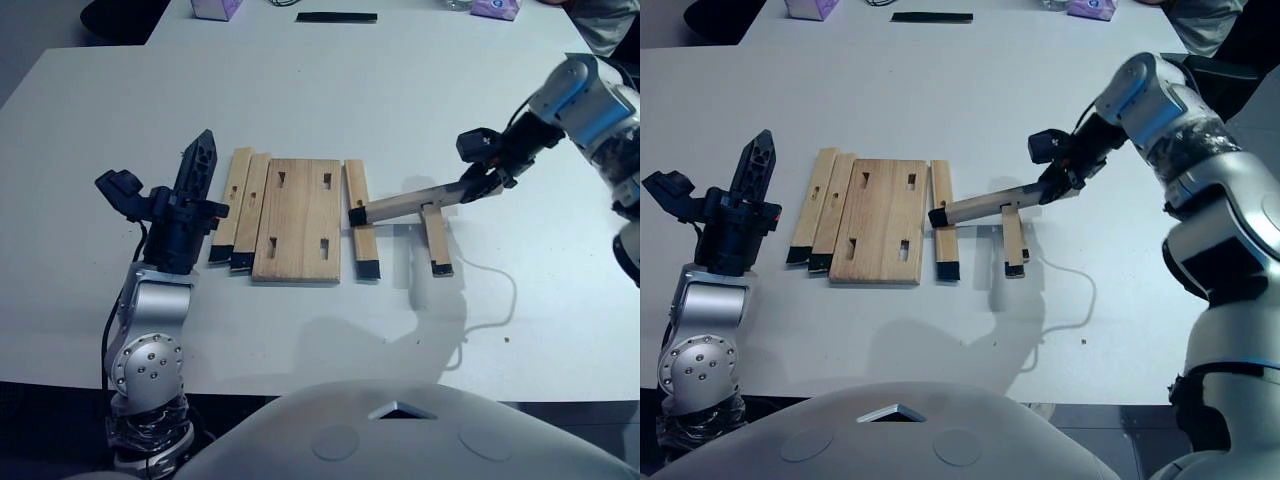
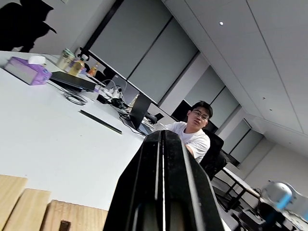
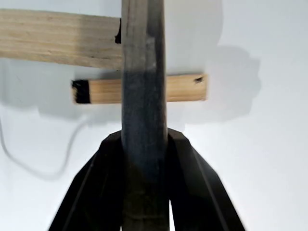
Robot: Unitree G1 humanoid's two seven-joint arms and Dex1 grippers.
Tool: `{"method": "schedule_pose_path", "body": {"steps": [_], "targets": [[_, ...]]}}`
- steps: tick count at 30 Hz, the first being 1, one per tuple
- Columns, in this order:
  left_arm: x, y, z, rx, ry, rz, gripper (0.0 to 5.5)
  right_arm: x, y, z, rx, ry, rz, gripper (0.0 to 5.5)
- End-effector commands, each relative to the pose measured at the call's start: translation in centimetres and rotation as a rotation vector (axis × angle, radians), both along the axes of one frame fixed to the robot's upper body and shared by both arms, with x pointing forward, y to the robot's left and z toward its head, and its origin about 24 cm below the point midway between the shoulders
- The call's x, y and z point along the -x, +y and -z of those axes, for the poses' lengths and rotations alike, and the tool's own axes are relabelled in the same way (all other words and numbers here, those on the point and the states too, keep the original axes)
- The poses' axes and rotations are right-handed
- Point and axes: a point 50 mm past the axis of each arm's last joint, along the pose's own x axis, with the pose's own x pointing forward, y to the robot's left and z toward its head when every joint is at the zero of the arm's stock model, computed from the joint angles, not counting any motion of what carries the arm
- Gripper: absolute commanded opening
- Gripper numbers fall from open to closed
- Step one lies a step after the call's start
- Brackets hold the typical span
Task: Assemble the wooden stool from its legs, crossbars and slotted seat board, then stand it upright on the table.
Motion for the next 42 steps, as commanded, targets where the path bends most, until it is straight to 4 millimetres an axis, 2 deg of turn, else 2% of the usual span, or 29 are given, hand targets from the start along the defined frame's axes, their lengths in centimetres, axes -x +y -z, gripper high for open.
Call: {"method": "schedule_pose_path", "body": {"steps": [1,2,6,9,12,13,15,18,20,22,26,30,32,34,37,42], "targets": [[-0.7,-1.0,0.4,-0.006,-0.004,0.077,0.0,-0.6,1.1,-0.6,-0.01,-0.04,-0.119,1.03],[-0.8,-1.0,0.4,-0.002,-0.003,0.077,0.0,-0.5,0.6,-0.1,-0.066,-0.013,-0.051,1.4],[-0.4,-0.9,0.7,0.009,0.009,0.071,0.0,1.0,-1.6,2.2,-0.259,0.147,0.227,2.07],[-0.4,-0.8,0.8,0.012,0.019,0.074,0.0,2.4,-2.8,3.8,-0.382,0.262,0.374,2.59],[-0.3,-0.6,0.6,0.008,0.025,0.083,0.0,2.5,-3.4,3.3,-0.564,0.295,0.532,3.05],[-0.3,-0.4,0.7,0.009,0.032,0.075,0.0,3.0,-3.5,3.0,-0.62,0.32,0.572,3.21],[0.0,0.0,0.6,0.021,0.035,0.05,0.0,5.3,-2.7,2.3,-0.699,0.408,0.581,3.21],[0.2,0.4,0.4,0.039,0.031,0.033,0.0,9.9,0.1,2.6,-0.693,0.461,0.514,3.21],[0.1,0.5,0.3,0.04,0.034,0.035,0.0,12.0,2.0,3.3,-0.686,0.433,0.502,3.21],[0.0,0.5,0.2,0.032,0.039,0.05,0.0,13.4,3.0,4.4,-0.67,0.367,0.536,3.21],[-0.4,0.9,-0.1,0.019,0.041,0.068,0.0,16.3,3.7,5.9,-0.645,0.315,0.604,3.21],[-0.8,0.8,0.0,0.002,0.064,0.105,0.0,18.0,6.5,7.7,-0.598,0.219,0.684,3.21],[-1.1,0.8,-0.1,-0.01,0.072,0.128,0.0,18.5,7.2,8.8,-0.556,0.142,0.751,3.21],[-1.5,0.9,-0.3,-0.018,0.075,0.151,0.0,18.8,7.1,9.6,-0.513,0.089,0.821,3.21],[-1.6,1.2,-0.5,-0.029,0.078,0.158,0.0,19.0,5.4,10.8,-0.405,-0.002,0.894,3.21],[-1.5,1.2,-0.4,-0.027,0.081,0.148,0.0,18.7,2.6,11.1,-0.319,-0.153,1.01,3.21]]}}
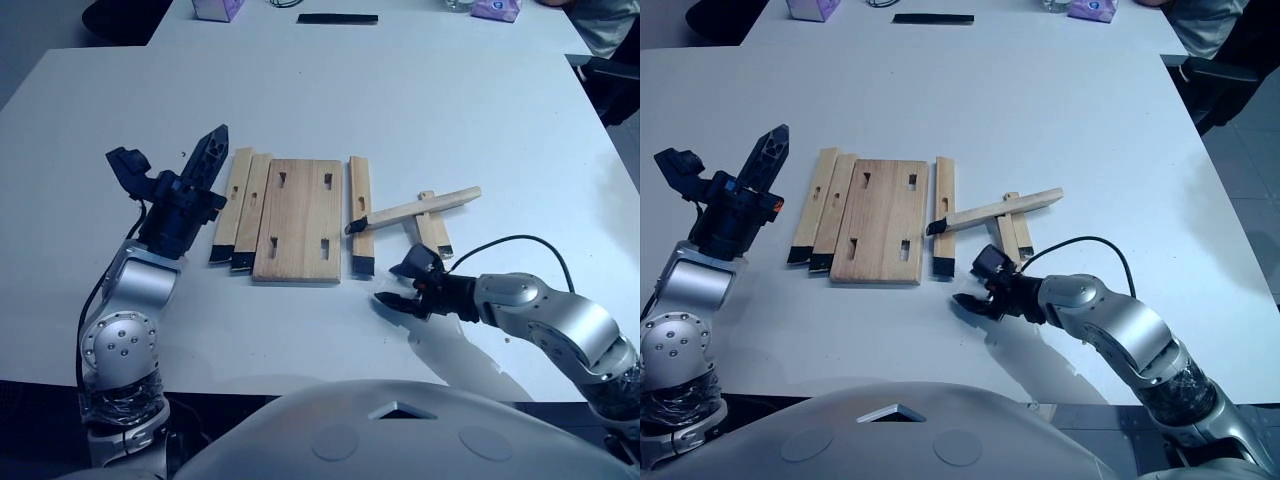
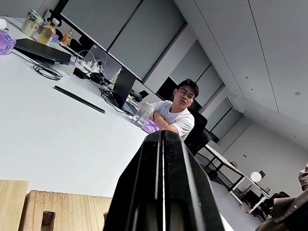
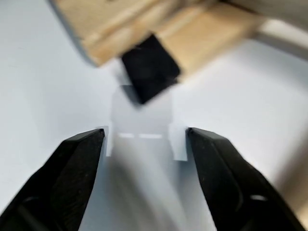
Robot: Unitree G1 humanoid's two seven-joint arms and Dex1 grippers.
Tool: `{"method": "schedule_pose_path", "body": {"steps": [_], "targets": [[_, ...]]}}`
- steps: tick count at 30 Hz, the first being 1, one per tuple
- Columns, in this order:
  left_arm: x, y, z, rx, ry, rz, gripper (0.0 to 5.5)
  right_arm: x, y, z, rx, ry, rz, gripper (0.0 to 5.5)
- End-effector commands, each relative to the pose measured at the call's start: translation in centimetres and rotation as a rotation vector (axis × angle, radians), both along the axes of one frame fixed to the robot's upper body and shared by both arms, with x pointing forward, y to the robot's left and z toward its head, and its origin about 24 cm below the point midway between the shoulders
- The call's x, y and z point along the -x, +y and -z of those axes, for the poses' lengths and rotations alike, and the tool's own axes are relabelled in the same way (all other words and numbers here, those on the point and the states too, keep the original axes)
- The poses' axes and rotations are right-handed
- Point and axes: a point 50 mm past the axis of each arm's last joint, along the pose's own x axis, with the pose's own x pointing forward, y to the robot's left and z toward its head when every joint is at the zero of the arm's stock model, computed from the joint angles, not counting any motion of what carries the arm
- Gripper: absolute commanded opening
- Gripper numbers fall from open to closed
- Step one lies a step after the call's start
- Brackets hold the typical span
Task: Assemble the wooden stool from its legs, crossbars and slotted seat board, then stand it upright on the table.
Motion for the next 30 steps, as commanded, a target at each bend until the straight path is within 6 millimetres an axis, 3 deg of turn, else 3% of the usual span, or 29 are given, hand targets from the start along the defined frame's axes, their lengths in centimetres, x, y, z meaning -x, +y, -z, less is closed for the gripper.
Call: {"method": "schedule_pose_path", "body": {"steps": [1,5,10,14,17,21,23,30], "targets": [[0.1,0.0,0.1,-0.008,0.014,-0.003,0.0,0.1,-3.6,1.2,0.177,-0.003,0.167,3.21],[0.5,0.0,0.3,-0.003,0.017,-0.022,0.0,-0.6,-5.4,0.7,0.236,-0.073,0.262,3.21],[0.5,0.0,0.6,0.008,0.017,-0.04,0.0,-4.0,-6.8,0.2,0.26,-0.204,0.448,3.21],[0.1,-0.3,0.6,0.013,0.006,-0.031,0.0,-4.6,-6.9,-0.5,0.211,-0.218,0.431,3.21],[-0.1,-0.3,0.6,0.016,0.001,-0.025,0.0,-3.8,-5.8,-1.4,0.053,-0.113,0.415,3.21],[0.0,-0.4,0.8,0.02,0.003,-0.024,0.0,-5.5,-7.8,-3.4,0.007,-0.055,0.538,3.21],[0.1,-0.4,0.9,0.021,0.002,-0.03,0.0,-5.8,-7.6,-4.2,-0.013,-0.019,0.534,3.21],[-0.4,-0.6,0.7,0.023,-0.01,-0.024,0.0,-3.5,-5.5,-3.1,-0.1,0.223,0.471,3.21]]}}
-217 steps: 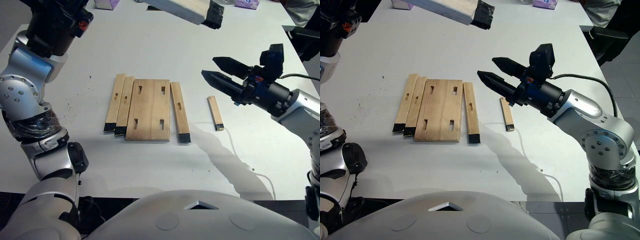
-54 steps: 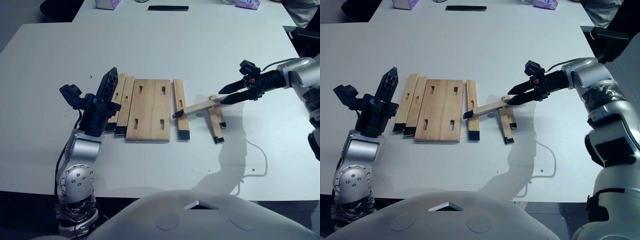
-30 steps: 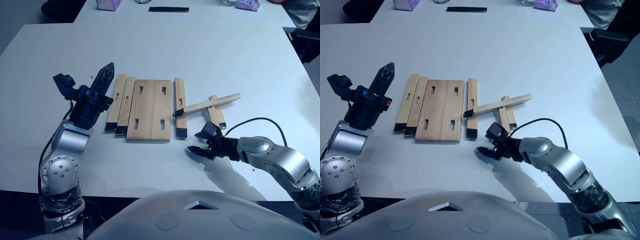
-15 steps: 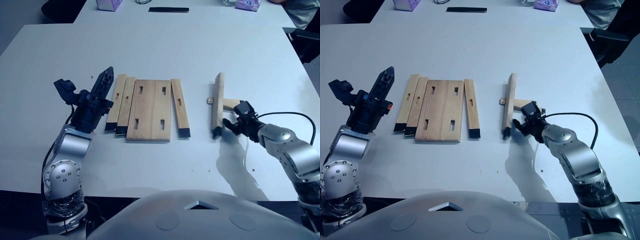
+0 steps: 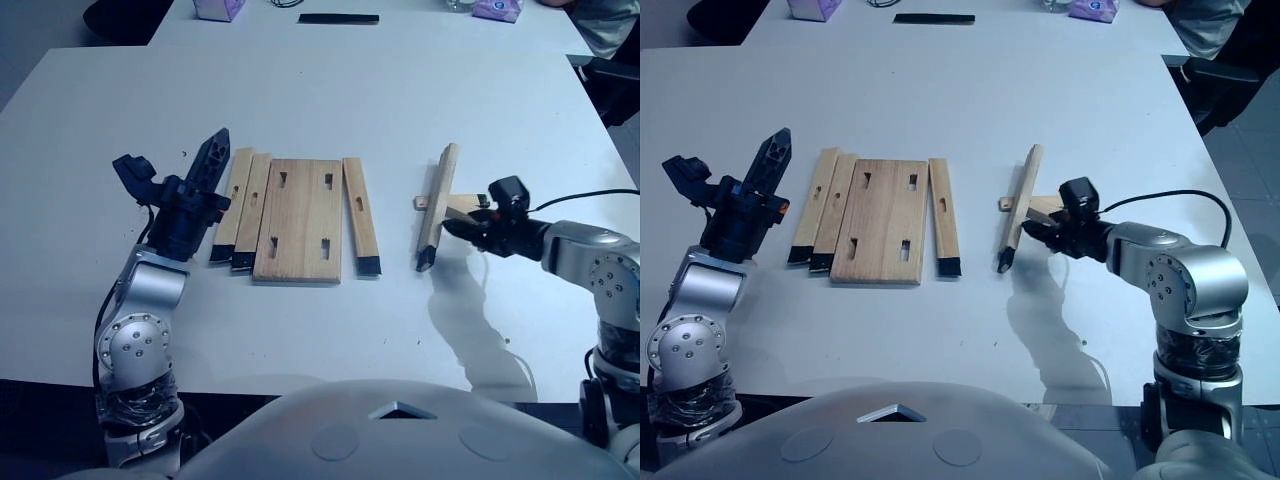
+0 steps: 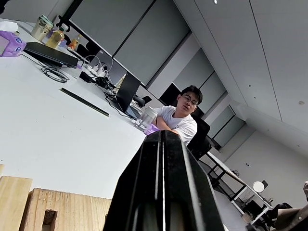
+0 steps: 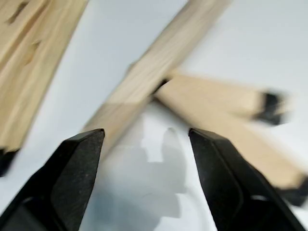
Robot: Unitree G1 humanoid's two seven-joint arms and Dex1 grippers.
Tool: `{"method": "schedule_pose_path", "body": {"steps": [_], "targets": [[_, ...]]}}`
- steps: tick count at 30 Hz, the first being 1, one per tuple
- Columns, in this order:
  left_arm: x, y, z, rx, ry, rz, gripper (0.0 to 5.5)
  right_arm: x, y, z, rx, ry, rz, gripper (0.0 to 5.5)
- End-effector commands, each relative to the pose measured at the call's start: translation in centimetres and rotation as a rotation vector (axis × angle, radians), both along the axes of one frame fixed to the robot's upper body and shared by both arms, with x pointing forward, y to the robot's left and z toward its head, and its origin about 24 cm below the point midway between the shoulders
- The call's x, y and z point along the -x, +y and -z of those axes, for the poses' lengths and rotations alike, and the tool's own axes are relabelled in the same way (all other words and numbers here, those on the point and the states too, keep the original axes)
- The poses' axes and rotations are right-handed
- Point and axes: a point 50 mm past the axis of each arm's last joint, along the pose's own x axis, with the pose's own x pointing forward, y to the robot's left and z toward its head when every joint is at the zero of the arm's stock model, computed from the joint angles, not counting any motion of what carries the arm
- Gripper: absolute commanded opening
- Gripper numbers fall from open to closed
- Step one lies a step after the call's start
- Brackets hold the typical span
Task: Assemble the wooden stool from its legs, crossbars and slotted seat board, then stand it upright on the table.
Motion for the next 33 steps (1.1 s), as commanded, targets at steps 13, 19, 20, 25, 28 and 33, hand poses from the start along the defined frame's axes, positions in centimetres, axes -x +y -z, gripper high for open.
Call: {"method": "schedule_pose_path", "body": {"steps": [13,19,20,25,28,33], "targets": [[-1.0,-0.5,-0.3,-0.015,-0.01,0.048,0.0,1.3,3.1,3.2,-0.123,0.212,0.055,3.21],[-1.0,-0.3,-0.4,-0.023,-0.011,0.044,0.0,1.2,3.2,3.1,-0.014,0.168,0.077,3.21],[-0.9,-0.3,-0.3,-0.023,-0.009,0.04,0.0,1.3,3.1,3.2,-0.002,0.165,0.078,3.08],[-0.8,-0.3,-0.3,-0.022,-0.007,0.033,0.0,1.8,1.9,3.1,-0.052,0.203,0.064,2.52],[-0.8,-0.1,-0.4,-0.027,-0.007,0.028,0.0,1.9,1.2,2.5,0.037,0.162,-0.002,2.33],[-1.1,0.1,-0.6,-0.035,-0.01,0.007,0.0,1.2,1.6,0.5,0.198,-0.122,-0.108,1.44]]}}
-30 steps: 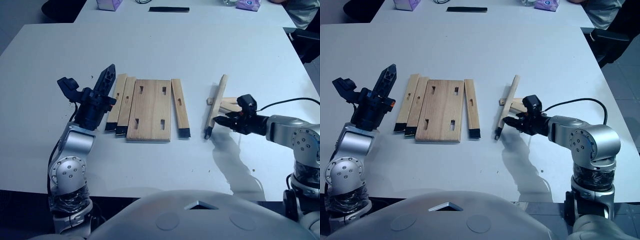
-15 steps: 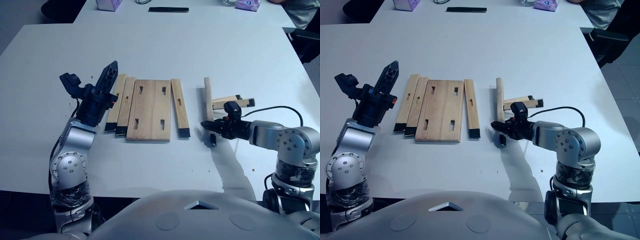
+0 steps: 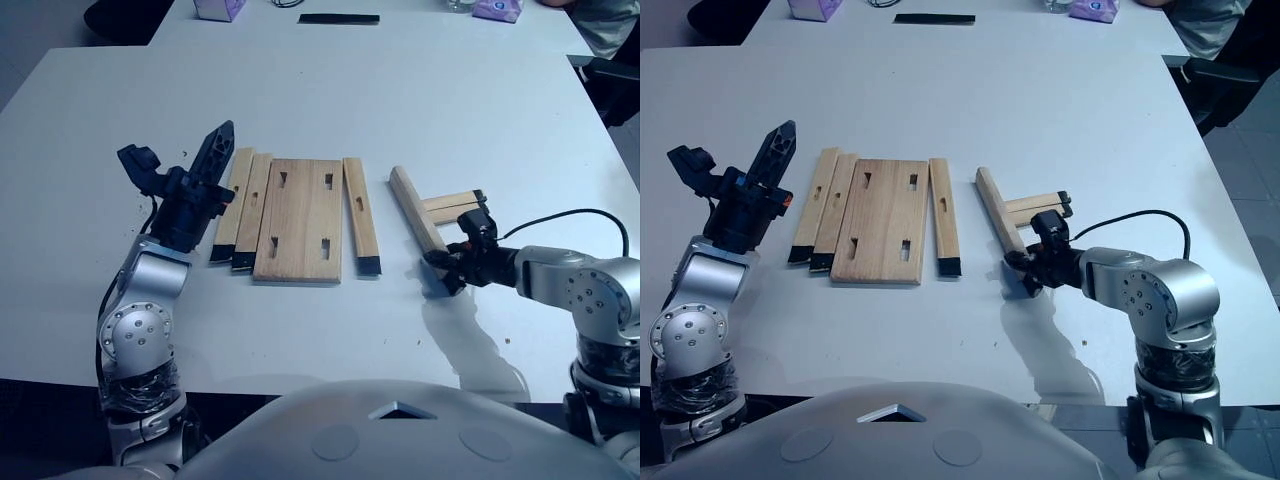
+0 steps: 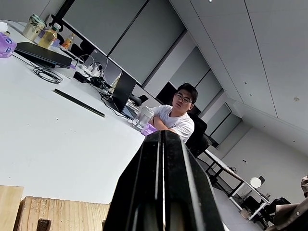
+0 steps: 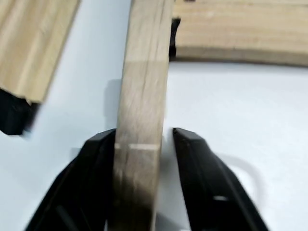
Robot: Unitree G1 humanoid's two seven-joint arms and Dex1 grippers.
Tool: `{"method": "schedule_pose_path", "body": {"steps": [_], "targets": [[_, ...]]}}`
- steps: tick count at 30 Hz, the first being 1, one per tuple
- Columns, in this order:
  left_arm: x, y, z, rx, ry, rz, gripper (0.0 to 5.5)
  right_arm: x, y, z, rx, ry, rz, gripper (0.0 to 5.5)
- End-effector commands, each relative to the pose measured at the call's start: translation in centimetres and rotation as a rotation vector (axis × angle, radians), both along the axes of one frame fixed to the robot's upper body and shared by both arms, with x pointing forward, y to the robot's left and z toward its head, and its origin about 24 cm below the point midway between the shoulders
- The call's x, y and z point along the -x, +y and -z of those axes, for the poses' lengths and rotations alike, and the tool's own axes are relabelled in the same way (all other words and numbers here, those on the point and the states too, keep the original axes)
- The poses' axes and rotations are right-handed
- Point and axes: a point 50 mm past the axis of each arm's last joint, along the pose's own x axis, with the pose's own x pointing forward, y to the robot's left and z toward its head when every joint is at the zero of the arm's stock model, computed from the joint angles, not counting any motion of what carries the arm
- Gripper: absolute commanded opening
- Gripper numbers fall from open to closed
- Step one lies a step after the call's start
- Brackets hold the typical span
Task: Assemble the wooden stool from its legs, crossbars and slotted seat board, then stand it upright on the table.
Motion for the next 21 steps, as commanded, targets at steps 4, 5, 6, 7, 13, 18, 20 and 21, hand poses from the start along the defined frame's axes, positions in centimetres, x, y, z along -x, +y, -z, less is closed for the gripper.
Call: {"method": "schedule_pose_path", "body": {"steps": [4,5,6,7,13,18,20,21], "targets": [[-1.2,0.7,-1.2,0.04,0.051,-0.126,0.0,-1.9,-0.1,-3.3,0.132,-0.434,-0.101,1.06],[-1.4,0.7,-1.3,0.076,0.073,-0.147,0.0,-2.2,-0.4,-3.6,0.15,-0.481,-0.116,1.06],[-1.6,0.6,-1.3,0.1,0.1,-0.16,0.0,-2.3,-0.7,-3.7,0.161,-0.498,-0.117,1.06],[-1.8,0.6,-1.2,0.089,0.131,-0.182,0.0,-2.4,-1.1,-3.6,0.174,-0.506,-0.124,1.06],[-3.1,0.6,-1.0,0.025,0.251,-0.23,0.0,-3.1,-1.0,-4.1,0.118,-0.62,-0.192,1.06],[-4.5,-2.5,-3.3,0.179,0.239,0.011,0.0,-7.3,-0.6,-7.6,-0.169,-0.792,-0.196,1.05],[-4.9,-3.6,-4.3,0.269,0.229,0.129,0.33,-8.6,-0.6,-9.0,-0.263,-0.831,-0.208,1.05],[-5.0,-3.9,-4.8,0.319,0.22,0.18,0.44,-9.0,-0.3,-9.9,-0.314,-0.85,-0.233,1.05]]}}
